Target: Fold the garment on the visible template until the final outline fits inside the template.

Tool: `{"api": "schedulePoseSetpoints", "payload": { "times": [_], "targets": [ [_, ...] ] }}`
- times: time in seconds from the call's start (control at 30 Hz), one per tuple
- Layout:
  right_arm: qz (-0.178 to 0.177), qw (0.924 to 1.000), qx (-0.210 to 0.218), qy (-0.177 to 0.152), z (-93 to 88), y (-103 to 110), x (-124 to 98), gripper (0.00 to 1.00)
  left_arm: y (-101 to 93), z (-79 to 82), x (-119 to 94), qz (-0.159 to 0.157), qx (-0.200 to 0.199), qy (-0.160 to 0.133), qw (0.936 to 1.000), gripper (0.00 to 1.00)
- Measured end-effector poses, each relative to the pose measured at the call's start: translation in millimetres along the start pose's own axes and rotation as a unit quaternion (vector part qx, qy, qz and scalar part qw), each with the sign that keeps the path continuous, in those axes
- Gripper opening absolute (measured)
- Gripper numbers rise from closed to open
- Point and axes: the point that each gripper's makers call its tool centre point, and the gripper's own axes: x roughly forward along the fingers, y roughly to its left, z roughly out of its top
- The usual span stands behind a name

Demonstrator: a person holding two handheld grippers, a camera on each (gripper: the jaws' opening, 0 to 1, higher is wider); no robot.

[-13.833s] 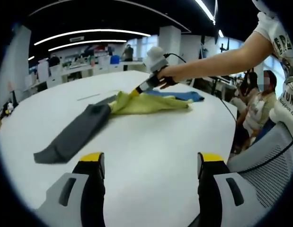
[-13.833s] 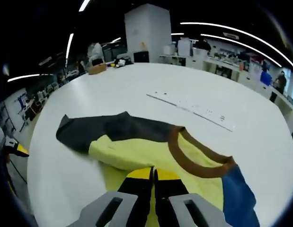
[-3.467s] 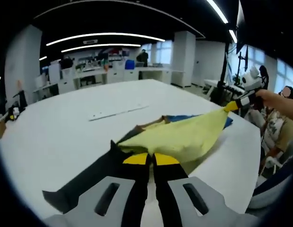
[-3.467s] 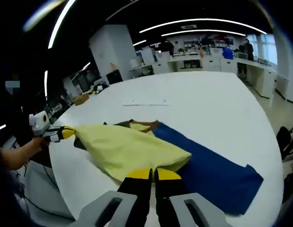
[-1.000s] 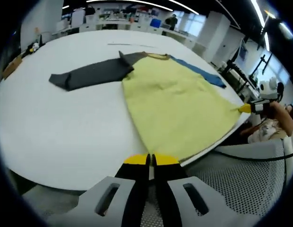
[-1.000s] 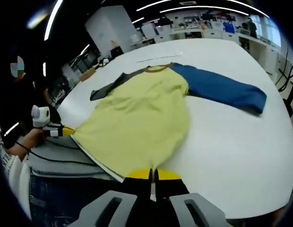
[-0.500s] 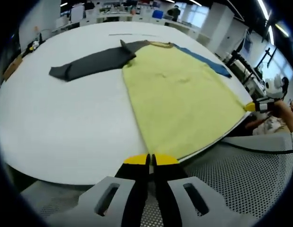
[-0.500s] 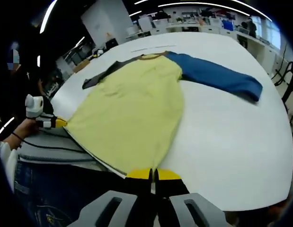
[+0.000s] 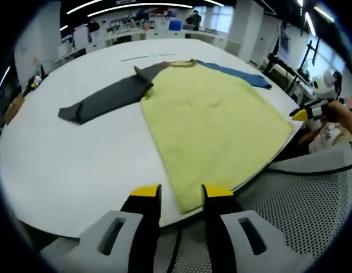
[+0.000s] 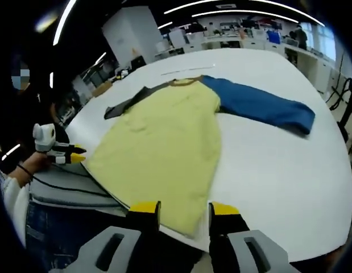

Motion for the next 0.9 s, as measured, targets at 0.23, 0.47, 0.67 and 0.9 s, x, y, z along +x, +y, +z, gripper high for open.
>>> {"api": "schedulePoseSetpoints", "payload": {
  "times": [0.23, 0.47, 0.67, 0.9],
  "targets": [
    [-0.013, 0.9988, -0.017, -0.045, 26.7, -13, -9, 0.55, 2.6, 20.2, -2, -0.002, 0.016, -0.050, 0.9986, 0.58],
    [-0.037, 0.9954, -0.047, -0.075, 45.7, -28, -16, 0.64, -0.1, 35.5, -2, -0.015, 0.035, -0.080, 0.9961, 0.73],
    [-0.055, 0.9899, -0.081, -0.103, 70.5, -41, -16, 0.66, -1.4, 51.6, -2, -0.024, 0.048, -0.109, 0.9926, 0.85],
    [-0.049, 0.9857, -0.111, -0.116, 93.8, -52, -5, 0.66, -4.3, 66.8, -5, -0.032, 0.065, -0.135, 0.9881, 0.95]
  ]
}}
